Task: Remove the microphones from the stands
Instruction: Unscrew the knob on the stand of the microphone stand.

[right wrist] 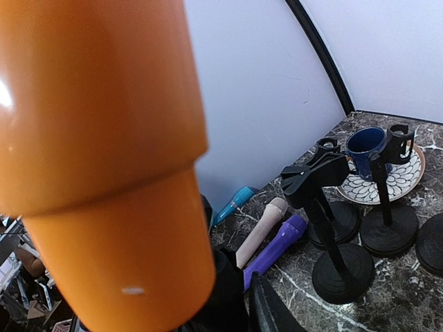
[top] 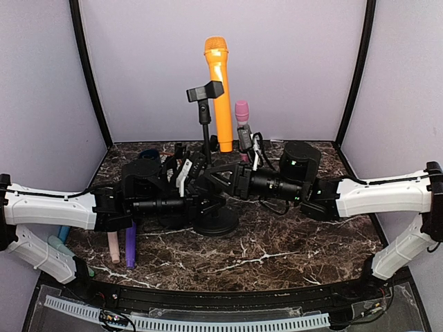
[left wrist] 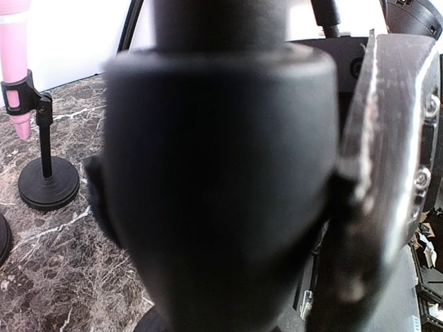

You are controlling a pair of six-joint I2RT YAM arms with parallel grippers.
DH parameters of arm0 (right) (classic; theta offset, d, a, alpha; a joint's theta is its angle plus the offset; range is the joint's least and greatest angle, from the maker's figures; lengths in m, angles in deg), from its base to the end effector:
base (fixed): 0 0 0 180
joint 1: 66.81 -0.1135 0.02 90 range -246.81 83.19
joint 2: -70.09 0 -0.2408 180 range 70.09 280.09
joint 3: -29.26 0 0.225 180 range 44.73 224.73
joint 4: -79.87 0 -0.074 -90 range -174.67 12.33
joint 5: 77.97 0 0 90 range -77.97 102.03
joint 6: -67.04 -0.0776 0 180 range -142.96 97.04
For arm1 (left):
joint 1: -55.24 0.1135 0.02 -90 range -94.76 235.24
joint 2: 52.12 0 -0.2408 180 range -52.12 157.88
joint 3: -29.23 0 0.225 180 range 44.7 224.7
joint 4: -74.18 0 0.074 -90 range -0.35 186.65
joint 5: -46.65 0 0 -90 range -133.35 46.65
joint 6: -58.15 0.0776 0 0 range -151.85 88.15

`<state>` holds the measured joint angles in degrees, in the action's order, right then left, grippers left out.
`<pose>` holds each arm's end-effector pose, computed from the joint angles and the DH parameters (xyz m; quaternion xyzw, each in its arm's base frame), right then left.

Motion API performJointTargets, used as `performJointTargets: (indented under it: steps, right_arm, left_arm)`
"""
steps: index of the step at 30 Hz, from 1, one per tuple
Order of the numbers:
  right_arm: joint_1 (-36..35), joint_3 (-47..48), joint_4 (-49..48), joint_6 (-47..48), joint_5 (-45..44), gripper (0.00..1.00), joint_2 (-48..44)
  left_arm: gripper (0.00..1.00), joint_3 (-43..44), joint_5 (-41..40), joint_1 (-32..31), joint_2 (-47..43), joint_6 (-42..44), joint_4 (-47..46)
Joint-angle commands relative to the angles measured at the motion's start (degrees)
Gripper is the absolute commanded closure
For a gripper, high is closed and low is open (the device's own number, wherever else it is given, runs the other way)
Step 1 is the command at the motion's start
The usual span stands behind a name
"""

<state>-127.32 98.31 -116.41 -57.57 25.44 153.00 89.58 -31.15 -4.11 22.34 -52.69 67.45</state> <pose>0.1606 0.3205 0.3049 -0.2362 0.6509 0.5836 0.4242 0.1502 -0.2856 0.2714 0.3125 0.6820 -0.4838 0.4507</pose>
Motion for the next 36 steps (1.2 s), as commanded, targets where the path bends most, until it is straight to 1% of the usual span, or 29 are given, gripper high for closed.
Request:
performJointTargets:
  steps: [1,5,7,8,10,11,14,15,22,31,33,36]
  right_arm:
    - [-0.4,1.1,-2.5,0.1,-0.1,0.69,0.0]
    - [-0.4,0.7,-3.2,0.3,-1.2,0.83,-0.6]
    - [-0.4,0.4,-3.9,0.2,-1.8,0.89,-1.1]
    - [-0.4,0.4,-4.1,0.2,-2.0,0.93,-1.4]
    - [-0.3,0.3,-4.2,0.3,-2.6,0.97,-1.7]
    - [-0.3,0.3,-4.3,0.3,-2.9,0.98,-1.9]
    - [-0.4,0.0,-4.5,0.6,-3.9,0.98,-2.6]
    - [-0.4,-0.1,-4.5,0.7,-4.2,0.98,-2.8]
    - [-0.4,-0.3,-5.1,1.1,-6.0,0.99,-3.6]
    - [-0.4,-0.4,-5.2,1.8,-7.5,0.99,-4.7]
    - [-0.4,-0.3,-5.0,2.1,-7.6,0.99,-4.8]
    - [-0.4,-0.4,-4.7,2.4,-7.9,0.99,-4.8]
  left_arm:
    - [1.00,2.0,1.2,0.2,-2.2,-0.3,-6.7]
    - [1.00,1.8,1.1,0.2,-2.0,-0.8,-6.7]
    - [0.90,1.5,0.4,0.2,-2.0,-1.0,-6.6]
    - [0.82,1.1,0.1,0.2,-1.9,-1.0,-6.6]
    - [0.75,0.7,-0.7,0.2,-1.9,-0.8,-6.4]
    - [0.73,0.5,-1.1,0.2,-1.9,-0.7,-6.0]
    - [0.63,-0.2,-1.9,0.2,-1.7,-1.0,-5.3]
    - [0.62,-0.4,-2.0,0.2,-1.6,-1.0,-5.3]
    - [0.65,-1.3,-1.9,0.2,-0.1,-2.0,-4.5]
    - [0.59,-1.3,-1.7,0.2,2.8,-3.0,-3.0]
    - [0.62,-1.5,-1.5,0.2,3.2,-3.3,-3.2]
    - [0.73,-1.6,-1.1,0.2,3.5,-3.8,-4.5]
